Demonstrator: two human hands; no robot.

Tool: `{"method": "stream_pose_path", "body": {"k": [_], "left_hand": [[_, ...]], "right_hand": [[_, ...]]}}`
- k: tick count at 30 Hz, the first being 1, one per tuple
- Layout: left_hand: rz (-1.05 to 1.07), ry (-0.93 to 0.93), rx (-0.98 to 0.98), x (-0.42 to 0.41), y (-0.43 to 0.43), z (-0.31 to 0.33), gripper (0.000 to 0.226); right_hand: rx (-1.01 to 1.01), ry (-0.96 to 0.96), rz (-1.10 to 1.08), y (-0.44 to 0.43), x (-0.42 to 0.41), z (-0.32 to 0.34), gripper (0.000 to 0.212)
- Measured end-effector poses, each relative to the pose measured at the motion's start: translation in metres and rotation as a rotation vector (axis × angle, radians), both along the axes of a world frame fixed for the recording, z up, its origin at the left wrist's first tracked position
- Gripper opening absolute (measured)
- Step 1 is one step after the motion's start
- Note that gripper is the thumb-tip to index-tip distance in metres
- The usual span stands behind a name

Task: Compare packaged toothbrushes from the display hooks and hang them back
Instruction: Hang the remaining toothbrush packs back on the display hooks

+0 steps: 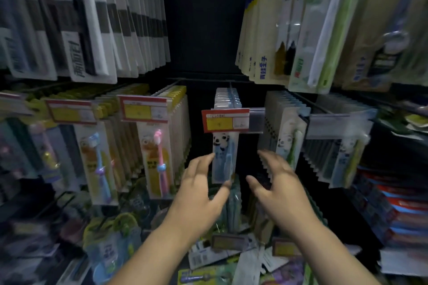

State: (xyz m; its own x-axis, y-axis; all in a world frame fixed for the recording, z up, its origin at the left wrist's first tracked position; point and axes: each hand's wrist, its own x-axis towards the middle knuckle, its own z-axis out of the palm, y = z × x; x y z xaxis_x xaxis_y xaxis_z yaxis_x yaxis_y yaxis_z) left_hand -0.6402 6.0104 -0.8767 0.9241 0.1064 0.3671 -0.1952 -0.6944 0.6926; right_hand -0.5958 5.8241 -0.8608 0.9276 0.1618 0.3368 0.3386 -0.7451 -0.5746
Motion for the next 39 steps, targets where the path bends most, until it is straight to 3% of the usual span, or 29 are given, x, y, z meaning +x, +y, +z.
{"method": "stream_pose_path", "body": {"k": [5,9,15,19,21,27,31,39], "left_hand": [[-0.046,0.015,0.292,-0.017,-0.017,0.004,0.069],[-0.104,-0.028,0.322,-0.003,-0.038,0.012,0.066],[-0.136,-0.002,-0.025,0.049,-0.081,0.015,0.057],[-0.069,0.051,-0.321,0.079,-0.107,0.009,0.06],[-0.074,0.079,-0.424,0.086,-0.119,0.006,0.064],[-0.128,0.171,-0.521,0.091,-0.142,0.001,0.085],[-0.102,0.171,-0.586,0.09,-0.151,-0.004,0.083],[-0.107,0.194,-0.579,0.094,-0.151,-0.011,0.084]], "right_hand": [[-0.1,0.015,-0.101,-0.034,-0.018,0.006,0.07],[0.035,0.055,-0.164,-0.056,-0.021,0.005,0.061],[0.441,0.141,-0.27,-0.067,0.008,-0.003,0.049],[0.832,0.108,-0.283,-0.062,0.033,-0.009,0.034],[0.936,0.079,-0.276,-0.058,0.046,-0.01,0.034],[1.121,0.064,-0.24,-0.043,0.067,-0.006,0.071],[1.209,0.089,-0.191,-0.044,0.071,-0.006,0.05],[1.125,0.11,-0.137,-0.037,0.069,-0.007,0.049]]}}
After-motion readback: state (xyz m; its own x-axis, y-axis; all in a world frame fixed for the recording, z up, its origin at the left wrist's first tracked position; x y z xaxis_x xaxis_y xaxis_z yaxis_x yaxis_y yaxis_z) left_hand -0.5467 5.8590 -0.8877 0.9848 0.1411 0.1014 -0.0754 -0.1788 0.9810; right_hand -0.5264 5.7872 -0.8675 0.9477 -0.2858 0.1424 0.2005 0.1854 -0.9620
